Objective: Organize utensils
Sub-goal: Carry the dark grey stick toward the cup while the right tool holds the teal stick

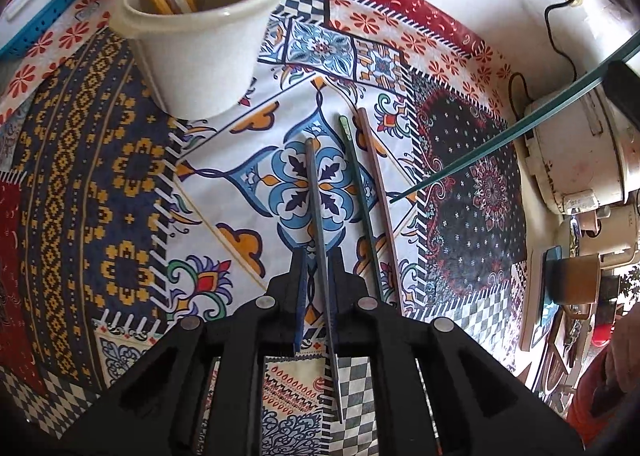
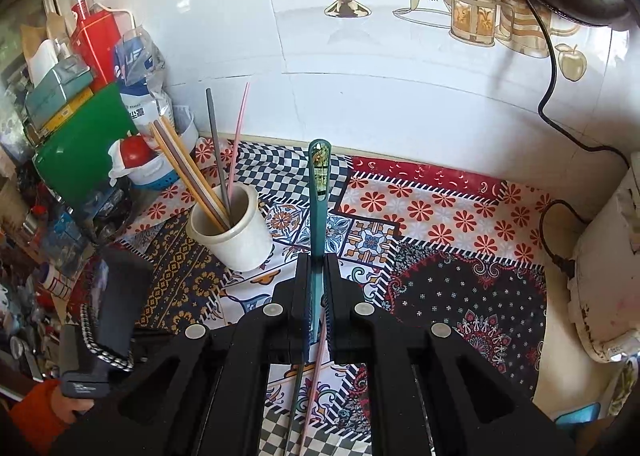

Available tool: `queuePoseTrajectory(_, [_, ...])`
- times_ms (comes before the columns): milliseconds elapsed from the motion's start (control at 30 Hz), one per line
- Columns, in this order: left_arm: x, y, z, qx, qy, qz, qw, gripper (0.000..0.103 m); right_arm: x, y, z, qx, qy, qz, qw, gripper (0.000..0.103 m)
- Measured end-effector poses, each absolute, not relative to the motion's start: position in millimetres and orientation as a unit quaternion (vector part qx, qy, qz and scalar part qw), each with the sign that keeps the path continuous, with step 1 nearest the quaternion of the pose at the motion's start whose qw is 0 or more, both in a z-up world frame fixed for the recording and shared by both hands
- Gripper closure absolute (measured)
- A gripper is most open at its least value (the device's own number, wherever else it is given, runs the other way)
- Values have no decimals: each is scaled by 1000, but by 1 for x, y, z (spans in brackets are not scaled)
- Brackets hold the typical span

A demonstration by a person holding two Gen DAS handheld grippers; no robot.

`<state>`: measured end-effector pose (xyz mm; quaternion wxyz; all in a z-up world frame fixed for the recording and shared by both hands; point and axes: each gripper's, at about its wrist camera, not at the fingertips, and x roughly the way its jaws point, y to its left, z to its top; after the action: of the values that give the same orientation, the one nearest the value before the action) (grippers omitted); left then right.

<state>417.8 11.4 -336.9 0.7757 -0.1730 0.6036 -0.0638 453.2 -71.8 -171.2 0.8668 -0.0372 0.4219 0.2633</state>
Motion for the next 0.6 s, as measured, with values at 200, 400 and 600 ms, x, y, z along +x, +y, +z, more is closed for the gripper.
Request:
queuePoseTrajectory(200, [431, -6, -357, -142, 617, -44, 773, 96, 457, -81, -169, -35, 421, 259, 869, 98])
queuePoseTrajectory(400, [434, -9, -365, -142, 614, -28, 776, 96, 460, -88, -168, -31, 419, 258, 870, 98])
queuePoseTrajectory(600, [443, -5, -366, -153, 605, -37, 780, 98, 460, -89, -167, -30, 418, 259, 870, 98])
